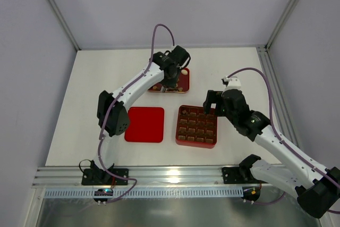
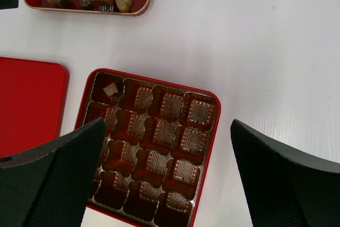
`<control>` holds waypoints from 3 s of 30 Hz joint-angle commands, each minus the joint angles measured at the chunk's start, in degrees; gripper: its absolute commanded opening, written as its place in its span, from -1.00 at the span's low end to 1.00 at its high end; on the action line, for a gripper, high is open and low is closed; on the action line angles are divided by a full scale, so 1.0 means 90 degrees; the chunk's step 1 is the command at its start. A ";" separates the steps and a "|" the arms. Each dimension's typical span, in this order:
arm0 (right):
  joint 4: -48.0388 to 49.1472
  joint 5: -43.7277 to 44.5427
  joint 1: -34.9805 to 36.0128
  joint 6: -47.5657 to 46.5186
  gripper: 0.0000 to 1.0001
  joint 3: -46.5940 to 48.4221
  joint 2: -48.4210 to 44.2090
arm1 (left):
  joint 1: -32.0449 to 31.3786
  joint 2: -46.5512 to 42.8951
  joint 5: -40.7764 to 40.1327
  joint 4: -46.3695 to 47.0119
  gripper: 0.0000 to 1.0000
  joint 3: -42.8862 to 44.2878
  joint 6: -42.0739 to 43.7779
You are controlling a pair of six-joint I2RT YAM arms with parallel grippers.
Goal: Pack the chocolate
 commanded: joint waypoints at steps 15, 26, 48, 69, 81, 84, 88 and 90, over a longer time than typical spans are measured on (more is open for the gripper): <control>0.0147 -0.0020 -0.0050 -0.0085 0.99 -0.0073 -0.0178 | 0.0048 0.0101 -0.0088 0.0075 -0.29 -0.0028 0.0154; 0.0157 -0.0030 -0.0079 -0.0095 0.99 -0.0112 -0.0188 | 0.0067 0.0140 0.0020 0.0183 -0.31 -0.0204 0.0154; 0.0176 -0.0040 -0.0118 -0.0095 1.00 -0.0102 -0.0188 | 0.0067 -0.0045 -0.0136 -0.0090 -0.61 0.0352 0.0290; -0.0019 0.0136 -0.0323 -0.0261 0.99 0.0132 -0.0266 | -0.0869 -0.2143 0.0411 0.0075 -0.71 -0.1120 -0.0490; -0.0146 0.0175 -0.0460 -0.0261 0.99 0.0171 -0.0422 | -0.2051 -0.2614 0.0498 0.0485 -0.71 -0.2137 -0.1223; -0.0155 0.0165 -0.0469 -0.0261 1.00 0.0152 -0.0432 | -0.2159 -0.2574 0.0557 0.0593 -0.70 -0.2274 -0.1291; -0.0185 0.0156 -0.0489 -0.0241 0.99 0.0122 -0.0461 | -0.2276 -0.2467 0.0616 0.0622 -0.70 -0.2304 -0.1321; -0.0185 0.0175 -0.0489 -0.0251 1.00 0.0113 -0.0461 | -0.2335 -0.2418 0.0645 0.0642 -0.68 -0.2333 -0.1331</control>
